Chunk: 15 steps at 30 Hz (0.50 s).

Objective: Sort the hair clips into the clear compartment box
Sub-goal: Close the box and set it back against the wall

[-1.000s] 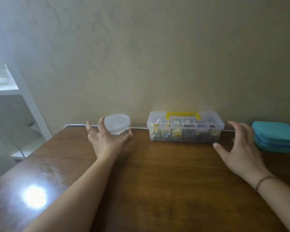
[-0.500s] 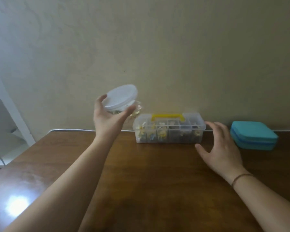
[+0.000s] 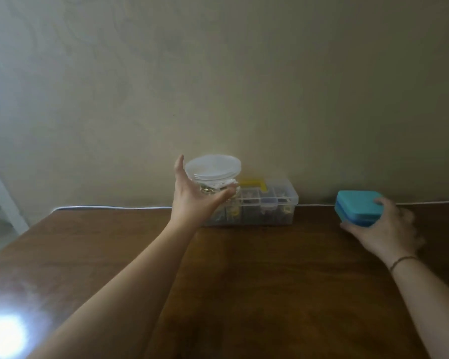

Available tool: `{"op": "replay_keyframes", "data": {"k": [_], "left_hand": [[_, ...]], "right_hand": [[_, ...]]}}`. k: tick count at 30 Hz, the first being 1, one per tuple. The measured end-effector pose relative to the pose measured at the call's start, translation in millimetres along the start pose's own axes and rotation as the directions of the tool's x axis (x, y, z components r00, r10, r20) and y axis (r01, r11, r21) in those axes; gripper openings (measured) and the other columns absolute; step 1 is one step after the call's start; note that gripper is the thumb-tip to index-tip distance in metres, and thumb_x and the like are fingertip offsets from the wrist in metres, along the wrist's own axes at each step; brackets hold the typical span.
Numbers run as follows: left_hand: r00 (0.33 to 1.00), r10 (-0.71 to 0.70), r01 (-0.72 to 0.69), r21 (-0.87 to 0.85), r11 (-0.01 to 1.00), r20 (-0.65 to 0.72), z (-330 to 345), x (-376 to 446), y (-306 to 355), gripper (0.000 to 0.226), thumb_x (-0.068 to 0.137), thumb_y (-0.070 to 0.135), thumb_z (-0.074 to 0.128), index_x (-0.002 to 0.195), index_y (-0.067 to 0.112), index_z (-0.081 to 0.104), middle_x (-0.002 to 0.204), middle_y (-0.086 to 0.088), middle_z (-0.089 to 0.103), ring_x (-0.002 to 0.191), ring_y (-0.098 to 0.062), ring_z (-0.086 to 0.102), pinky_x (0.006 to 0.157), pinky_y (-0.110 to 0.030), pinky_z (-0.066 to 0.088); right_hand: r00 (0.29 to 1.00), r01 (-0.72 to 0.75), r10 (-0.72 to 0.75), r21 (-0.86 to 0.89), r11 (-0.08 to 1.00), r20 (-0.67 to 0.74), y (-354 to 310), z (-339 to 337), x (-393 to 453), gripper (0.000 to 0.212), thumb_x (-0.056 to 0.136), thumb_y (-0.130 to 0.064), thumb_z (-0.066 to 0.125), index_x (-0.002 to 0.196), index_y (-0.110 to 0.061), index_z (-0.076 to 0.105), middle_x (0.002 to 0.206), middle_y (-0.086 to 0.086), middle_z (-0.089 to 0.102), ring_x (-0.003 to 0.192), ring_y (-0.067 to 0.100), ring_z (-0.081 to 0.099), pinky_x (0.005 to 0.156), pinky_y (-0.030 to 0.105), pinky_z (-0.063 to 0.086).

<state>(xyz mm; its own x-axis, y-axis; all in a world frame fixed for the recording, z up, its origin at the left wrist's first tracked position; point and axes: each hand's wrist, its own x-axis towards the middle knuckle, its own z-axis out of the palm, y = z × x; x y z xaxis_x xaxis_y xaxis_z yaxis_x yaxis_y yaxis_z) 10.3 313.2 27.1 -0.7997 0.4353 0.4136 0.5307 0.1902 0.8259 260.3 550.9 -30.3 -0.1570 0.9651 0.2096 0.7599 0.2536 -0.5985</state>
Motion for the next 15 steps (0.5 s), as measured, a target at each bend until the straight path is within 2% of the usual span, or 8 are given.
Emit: {"op": "replay_keyframes", "data": {"k": [2, 4, 7, 9, 10, 12, 15], "left_hand": [[1.000, -0.021, 0.021, -0.009, 1.000, 0.003, -5, -13, -6, 0.132, 0.058, 0.057, 0.086, 0.151, 0.035, -0.005, 0.161, 0.000, 0.005, 0.147, -0.020, 0.015, 0.114, -0.035, 0.018], [0.997, -0.077, 0.077, 0.012, 0.997, -0.023, -11, -32, -17, 0.125, 0.065, 0.055, 0.082, 0.152, 0.030, -0.005, 0.161, 0.005, -0.002, 0.148, -0.019, 0.006, 0.118, -0.035, 0.013], [0.962, -0.270, 0.270, -0.008, 0.963, -0.045, -20, -58, -33, 0.110, 0.074, 0.043, 0.080, 0.153, 0.021, 0.006, 0.160, -0.005, 0.008, 0.147, -0.028, 0.010, 0.118, -0.042, 0.015], [0.931, -0.365, 0.362, -0.078, 0.929, -0.021, -30, -67, -39, 0.099, 0.077, 0.037, 0.078, 0.151, 0.023, 0.015, 0.158, -0.009, 0.016, 0.144, -0.032, 0.018, 0.116, -0.047, 0.021], [0.924, -0.383, 0.380, -0.101, 0.919, -0.010, -35, -68, -40, 0.093, 0.078, 0.036, 0.077, 0.150, 0.025, 0.019, 0.157, -0.008, 0.019, 0.143, -0.033, 0.022, 0.115, -0.049, 0.024], [0.920, -0.393, 0.390, -0.117, 0.913, 0.000, -44, -70, -39, 0.084, 0.080, 0.036, 0.075, 0.147, 0.027, 0.025, 0.155, -0.007, 0.021, 0.140, -0.032, 0.026, 0.113, -0.050, 0.028], [0.915, -0.404, 0.401, -0.117, 0.909, -0.002, -49, -83, -36, 0.073, 0.082, 0.036, 0.073, 0.143, 0.027, 0.033, 0.153, -0.007, 0.022, 0.139, -0.033, 0.027, 0.111, -0.047, 0.029]], "right_hand": [[0.999, -0.008, 0.011, 0.088, 0.996, -0.036, -2, -1, 1, 0.087, 0.061, -0.046, 0.087, 0.134, -0.026, 0.044, 0.140, 0.019, 0.040, 0.124, 0.042, 0.045, 0.105, 0.055, 0.038], [0.996, 0.007, 0.011, 0.215, 0.976, -0.084, -11, -7, -5, 0.080, 0.064, -0.039, 0.087, 0.132, -0.023, 0.048, 0.138, 0.018, 0.042, 0.124, 0.041, 0.045, 0.101, 0.049, 0.043], [0.976, 0.182, -0.143, 0.265, 0.947, -0.162, -38, -20, -21, 0.072, 0.068, -0.038, 0.082, 0.130, -0.028, 0.048, 0.135, 0.013, 0.047, 0.124, 0.035, 0.044, 0.096, 0.045, 0.044], [0.950, 0.310, -0.265, 0.373, 0.875, -0.167, -70, -24, -37, 0.068, 0.069, -0.040, 0.081, 0.128, -0.032, 0.047, 0.133, 0.007, 0.049, 0.119, 0.028, 0.049, 0.087, 0.037, 0.047], [0.935, 0.354, -0.311, 0.416, 0.838, -0.168, -87, -23, -44, 0.067, 0.068, -0.043, 0.081, 0.126, -0.034, 0.047, 0.131, 0.005, 0.050, 0.116, 0.025, 0.051, 0.085, 0.035, 0.047], [0.908, 0.419, -0.379, 0.426, 0.802, -0.180, -118, -13, -56, 0.069, 0.063, -0.051, 0.080, 0.121, -0.034, 0.049, 0.126, 0.004, 0.052, 0.113, 0.023, 0.052, 0.091, 0.037, 0.049], [0.917, 0.398, -0.370, 0.348, 0.849, -0.147, -143, 13, -67, 0.074, 0.063, -0.053, 0.082, 0.125, -0.028, 0.050, 0.127, 0.005, 0.048, 0.115, 0.024, 0.050, 0.092, 0.034, 0.046]]}}
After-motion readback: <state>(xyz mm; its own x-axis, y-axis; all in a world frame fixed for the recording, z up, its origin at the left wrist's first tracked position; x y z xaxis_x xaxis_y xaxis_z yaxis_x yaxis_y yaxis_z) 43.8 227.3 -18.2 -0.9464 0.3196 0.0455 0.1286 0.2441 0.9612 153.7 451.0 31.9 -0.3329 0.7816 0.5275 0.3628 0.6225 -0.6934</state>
